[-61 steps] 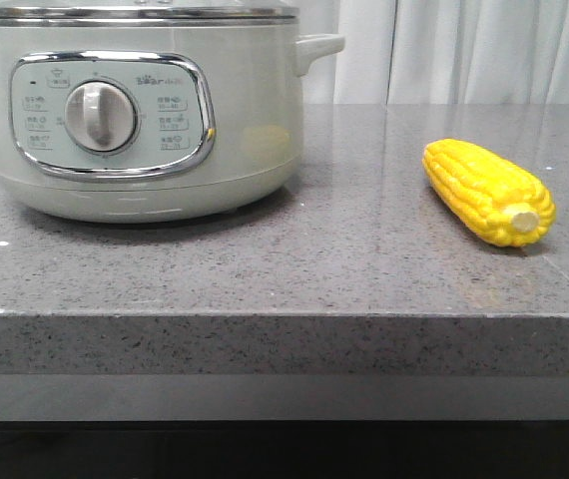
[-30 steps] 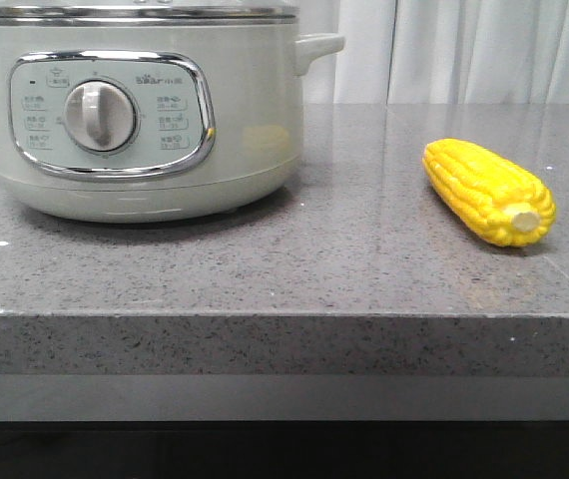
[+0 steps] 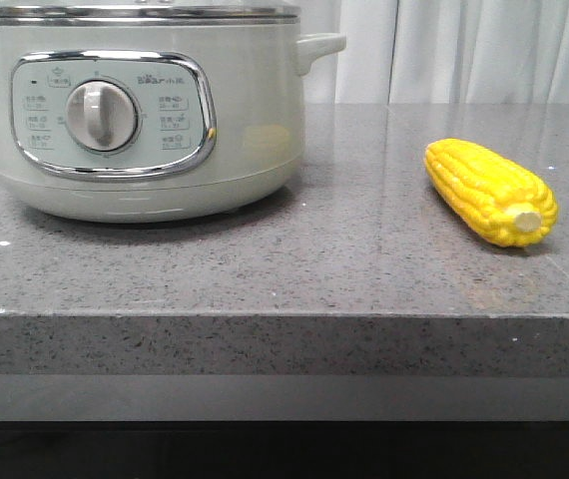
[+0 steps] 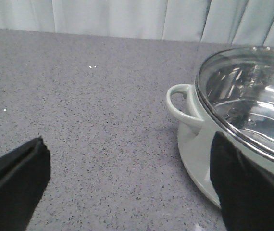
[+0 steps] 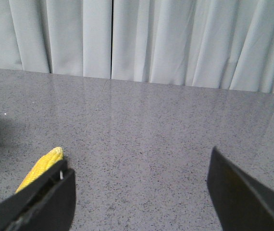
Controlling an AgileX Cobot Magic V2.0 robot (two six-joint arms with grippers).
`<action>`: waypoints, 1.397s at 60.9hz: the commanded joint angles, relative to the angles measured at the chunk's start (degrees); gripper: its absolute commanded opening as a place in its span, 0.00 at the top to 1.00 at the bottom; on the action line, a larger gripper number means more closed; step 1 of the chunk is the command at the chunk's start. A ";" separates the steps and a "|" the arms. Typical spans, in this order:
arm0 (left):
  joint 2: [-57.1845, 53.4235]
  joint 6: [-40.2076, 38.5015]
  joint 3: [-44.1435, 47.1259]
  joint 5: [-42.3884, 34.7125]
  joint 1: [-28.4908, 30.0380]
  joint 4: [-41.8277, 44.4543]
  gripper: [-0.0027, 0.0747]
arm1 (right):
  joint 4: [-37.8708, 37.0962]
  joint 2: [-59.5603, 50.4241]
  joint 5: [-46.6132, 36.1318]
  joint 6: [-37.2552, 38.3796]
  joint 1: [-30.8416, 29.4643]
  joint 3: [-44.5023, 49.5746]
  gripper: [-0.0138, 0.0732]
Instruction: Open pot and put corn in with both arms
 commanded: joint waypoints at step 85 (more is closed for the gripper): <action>55.37 1.06 -64.16 29.96 -21.11 -4.73 0.54 | -0.39 0.76 -3.75 0.00 0.11 -1.89 0.17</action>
